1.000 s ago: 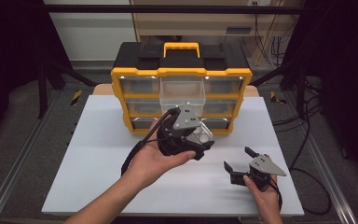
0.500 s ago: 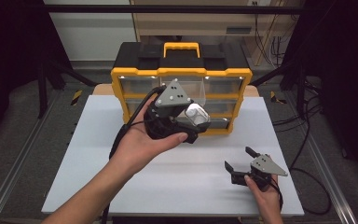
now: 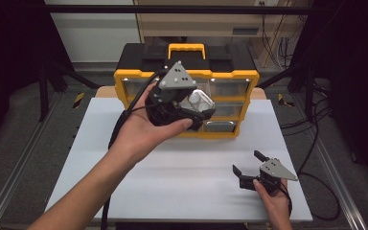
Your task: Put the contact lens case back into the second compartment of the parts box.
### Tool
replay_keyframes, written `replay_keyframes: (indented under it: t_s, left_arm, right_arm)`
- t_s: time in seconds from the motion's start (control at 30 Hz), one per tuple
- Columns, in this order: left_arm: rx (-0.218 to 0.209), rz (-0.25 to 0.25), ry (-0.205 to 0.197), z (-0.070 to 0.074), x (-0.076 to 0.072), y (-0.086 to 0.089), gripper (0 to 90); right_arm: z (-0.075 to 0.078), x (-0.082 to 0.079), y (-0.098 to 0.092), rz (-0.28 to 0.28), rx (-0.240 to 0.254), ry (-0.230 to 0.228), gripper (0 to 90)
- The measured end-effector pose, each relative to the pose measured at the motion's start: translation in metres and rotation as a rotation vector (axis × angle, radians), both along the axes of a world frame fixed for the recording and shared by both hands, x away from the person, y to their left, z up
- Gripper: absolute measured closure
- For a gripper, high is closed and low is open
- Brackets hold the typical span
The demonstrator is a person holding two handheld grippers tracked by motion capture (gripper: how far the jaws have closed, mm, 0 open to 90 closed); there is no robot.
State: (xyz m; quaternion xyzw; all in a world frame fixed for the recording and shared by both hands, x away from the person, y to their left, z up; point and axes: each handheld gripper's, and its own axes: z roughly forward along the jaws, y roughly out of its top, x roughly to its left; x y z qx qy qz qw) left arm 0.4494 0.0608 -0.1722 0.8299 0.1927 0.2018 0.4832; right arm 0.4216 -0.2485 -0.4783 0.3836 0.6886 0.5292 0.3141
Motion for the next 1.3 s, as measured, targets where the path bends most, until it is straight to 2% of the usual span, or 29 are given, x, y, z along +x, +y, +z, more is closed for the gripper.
replay_keyframes:
  t_s: [0.07,0.23,0.37,0.97,1.3]
  left_arm:
    - [-0.005,0.005,0.003,0.002,0.002,0.001,26.3]
    - [0.013,0.033,-0.006,0.008,0.011,0.003,26.3]
    - [0.027,0.054,-0.025,0.012,0.015,0.003,26.3]
    - [0.03,0.097,-0.02,0.018,0.029,0.01,26.3]
    - [0.03,0.127,-0.004,0.015,0.04,0.017,26.3]
  right_arm:
    - [0.0,0.0,0.0,-0.002,0.001,0.001,3.8]
    - [-0.001,0.001,0.001,0.002,-0.004,0.0,3.8]
    - [0.0,0.0,0.001,0.006,-0.004,-0.001,3.8]
    - [-0.001,0.0,0.003,0.009,-0.004,0.004,3.7]
    - [-0.001,0.0,0.002,0.008,-0.005,0.002,3.8]
